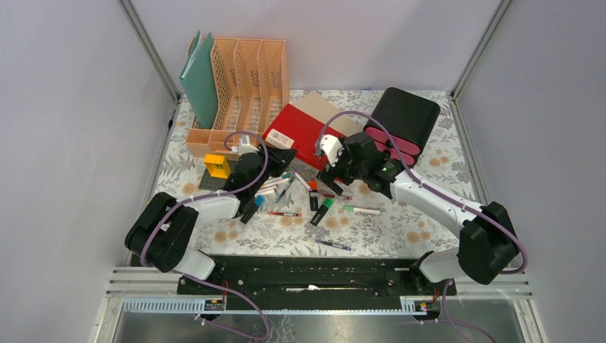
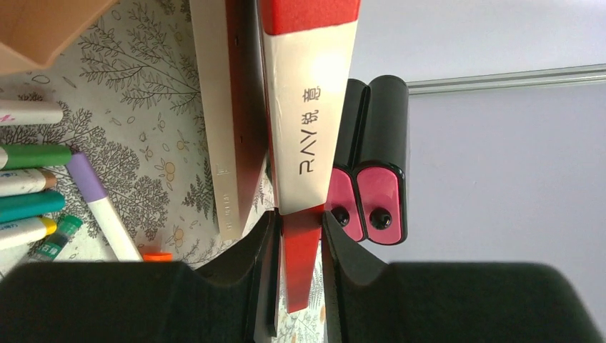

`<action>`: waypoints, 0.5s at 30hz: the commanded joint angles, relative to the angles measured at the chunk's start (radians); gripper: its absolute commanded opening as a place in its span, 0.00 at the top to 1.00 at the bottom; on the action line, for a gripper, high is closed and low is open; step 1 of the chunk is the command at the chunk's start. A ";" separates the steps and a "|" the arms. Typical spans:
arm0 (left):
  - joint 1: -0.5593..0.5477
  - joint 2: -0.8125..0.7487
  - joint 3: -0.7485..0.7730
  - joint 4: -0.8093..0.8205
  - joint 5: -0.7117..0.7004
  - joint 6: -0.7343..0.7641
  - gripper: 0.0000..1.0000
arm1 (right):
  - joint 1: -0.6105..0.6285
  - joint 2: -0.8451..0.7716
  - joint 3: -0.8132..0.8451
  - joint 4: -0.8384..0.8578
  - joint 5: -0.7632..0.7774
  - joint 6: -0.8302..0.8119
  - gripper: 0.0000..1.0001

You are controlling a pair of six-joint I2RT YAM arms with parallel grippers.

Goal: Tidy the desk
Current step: Pick up the folder from the center of the board.

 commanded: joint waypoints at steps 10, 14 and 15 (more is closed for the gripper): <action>-0.022 -0.066 -0.020 0.030 -0.039 -0.055 1.00 | 0.148 0.070 -0.102 0.215 0.387 -0.168 0.00; -0.025 -0.083 -0.028 0.026 -0.041 -0.061 1.00 | 0.171 0.098 -0.119 0.263 0.466 -0.208 0.00; -0.025 -0.086 -0.028 0.025 -0.041 -0.062 1.00 | 0.174 0.105 -0.124 0.272 0.482 -0.217 0.00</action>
